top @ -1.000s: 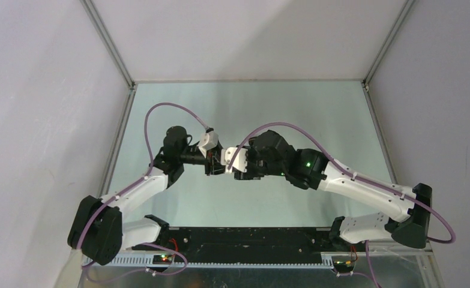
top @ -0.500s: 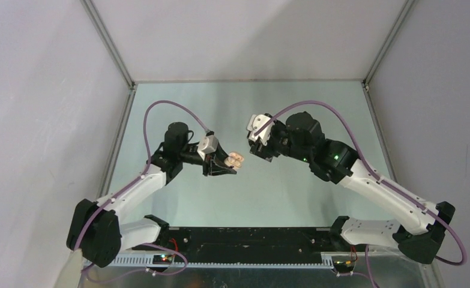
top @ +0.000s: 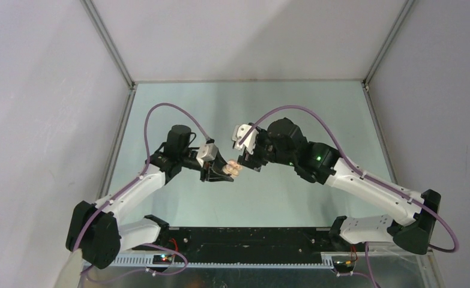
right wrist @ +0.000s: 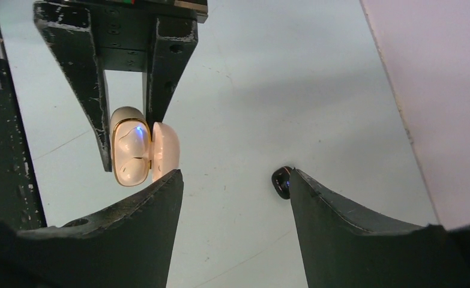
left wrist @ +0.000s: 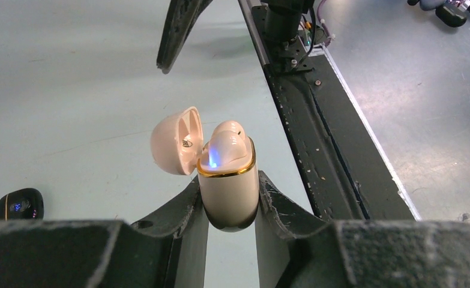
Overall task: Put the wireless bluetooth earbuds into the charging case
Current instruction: Close the charging case with the earbuds.
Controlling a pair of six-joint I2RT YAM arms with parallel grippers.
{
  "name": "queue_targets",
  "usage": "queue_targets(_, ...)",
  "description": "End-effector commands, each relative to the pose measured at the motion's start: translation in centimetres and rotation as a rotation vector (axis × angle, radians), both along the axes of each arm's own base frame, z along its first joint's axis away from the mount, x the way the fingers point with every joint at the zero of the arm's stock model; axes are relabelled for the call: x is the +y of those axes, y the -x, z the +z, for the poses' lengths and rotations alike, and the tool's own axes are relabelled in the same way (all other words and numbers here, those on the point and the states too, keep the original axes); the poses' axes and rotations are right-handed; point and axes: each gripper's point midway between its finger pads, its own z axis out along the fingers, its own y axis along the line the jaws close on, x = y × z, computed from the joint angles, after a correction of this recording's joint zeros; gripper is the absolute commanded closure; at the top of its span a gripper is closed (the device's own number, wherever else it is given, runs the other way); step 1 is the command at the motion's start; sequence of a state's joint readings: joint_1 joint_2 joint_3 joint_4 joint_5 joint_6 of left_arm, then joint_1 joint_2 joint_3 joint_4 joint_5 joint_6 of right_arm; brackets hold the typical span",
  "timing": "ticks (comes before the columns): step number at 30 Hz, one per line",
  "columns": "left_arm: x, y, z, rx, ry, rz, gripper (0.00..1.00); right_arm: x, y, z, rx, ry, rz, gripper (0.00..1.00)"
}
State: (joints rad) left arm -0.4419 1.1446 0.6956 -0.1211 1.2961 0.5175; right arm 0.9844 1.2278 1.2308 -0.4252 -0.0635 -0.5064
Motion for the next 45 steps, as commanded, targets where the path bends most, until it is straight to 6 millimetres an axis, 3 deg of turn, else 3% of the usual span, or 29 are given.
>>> queue_targets(1, -0.1, 0.3, 2.0, -0.075, 0.047, -0.041, 0.83, -0.2, 1.4, 2.2, -0.010, -0.064, 0.058, 0.30)
queue_targets(7, 0.0, 0.4, 2.0, -0.076, 0.044, -0.047, 0.83, 0.2, 3.5, 1.0, 0.044, -0.033, 0.177, 0.30)
queue_targets(15, 0.1, 0.6, 2.0, -0.083, 0.044, -0.053, 0.83, 0.1, -1.1, 0.4, -0.019, -0.022, -0.055, 0.30)
queue_targets(31, 0.0, 0.3, 1.7, -0.089, 0.040, -0.043, 0.82, 0.5, -2.3, -1.5, -0.008, -0.006, -0.085, 0.29)
queue_targets(38, 0.1, 0.5, 1.8, -0.102, 0.044, -0.040, 0.82, 0.9, -1.8, -2.4, 0.014, 0.013, -0.046, 0.28)
queue_targets(45, 0.1, 0.3, 1.9, -0.102, 0.044, -0.035, 0.82, 1.5, 1.4, -2.5, 0.052, 0.024, 0.111, 0.28)
